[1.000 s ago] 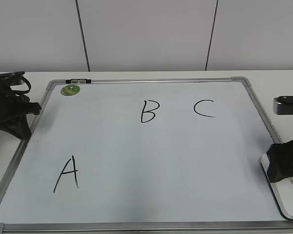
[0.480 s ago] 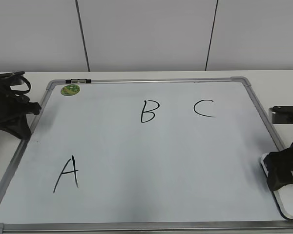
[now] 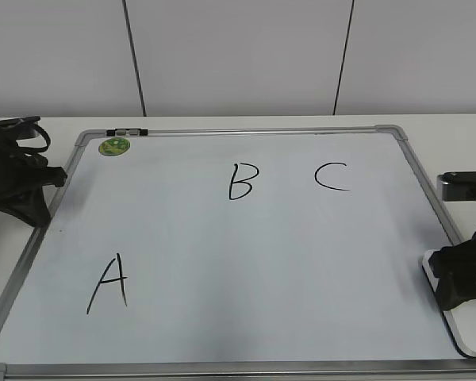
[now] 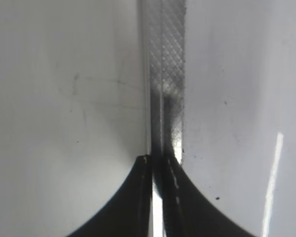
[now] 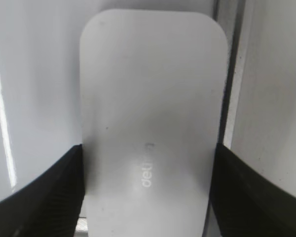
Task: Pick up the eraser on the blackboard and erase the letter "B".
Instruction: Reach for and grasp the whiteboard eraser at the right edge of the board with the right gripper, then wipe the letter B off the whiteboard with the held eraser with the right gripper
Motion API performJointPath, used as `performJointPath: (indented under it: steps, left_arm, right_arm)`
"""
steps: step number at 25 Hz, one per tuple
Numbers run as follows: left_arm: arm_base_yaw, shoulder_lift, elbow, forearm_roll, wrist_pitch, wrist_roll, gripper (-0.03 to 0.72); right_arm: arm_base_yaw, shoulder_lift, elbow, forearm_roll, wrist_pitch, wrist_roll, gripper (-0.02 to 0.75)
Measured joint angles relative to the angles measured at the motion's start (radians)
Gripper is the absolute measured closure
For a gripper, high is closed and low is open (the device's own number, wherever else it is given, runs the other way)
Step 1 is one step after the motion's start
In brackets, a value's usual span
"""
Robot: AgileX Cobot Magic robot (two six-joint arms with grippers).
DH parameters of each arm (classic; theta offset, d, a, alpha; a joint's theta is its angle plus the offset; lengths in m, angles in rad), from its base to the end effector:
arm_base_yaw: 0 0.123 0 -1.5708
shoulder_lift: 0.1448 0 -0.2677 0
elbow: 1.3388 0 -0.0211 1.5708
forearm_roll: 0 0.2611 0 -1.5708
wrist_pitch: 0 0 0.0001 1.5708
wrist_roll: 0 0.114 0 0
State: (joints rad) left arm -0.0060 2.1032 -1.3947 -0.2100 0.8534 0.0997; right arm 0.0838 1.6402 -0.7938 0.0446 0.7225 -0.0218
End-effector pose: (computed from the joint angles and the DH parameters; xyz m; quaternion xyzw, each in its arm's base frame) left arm 0.4042 -0.0203 0.0848 -0.0125 0.9954 -0.0799 0.0516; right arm 0.2697 0.0260 0.1067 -0.0367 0.9982 0.0168 0.0440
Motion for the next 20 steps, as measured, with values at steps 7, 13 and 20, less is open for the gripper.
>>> performJointPath:
  steps: [7,13,20]
  left_arm:
    - [0.0,0.0,0.0,0.0,0.0,0.0,0.679]
    - [0.0,0.0,0.0,0.0,0.0,0.0,0.679]
    - [0.0,0.0,0.0,0.0,0.0,0.0,0.678]
  right_arm:
    - [0.0,-0.035,0.0,0.0,0.0,-0.01,0.194]
    - [0.0,-0.129,0.0,0.01,0.012,-0.035,0.194]
    - [0.037,-0.142,-0.155,0.072,0.175,-0.11,0.195]
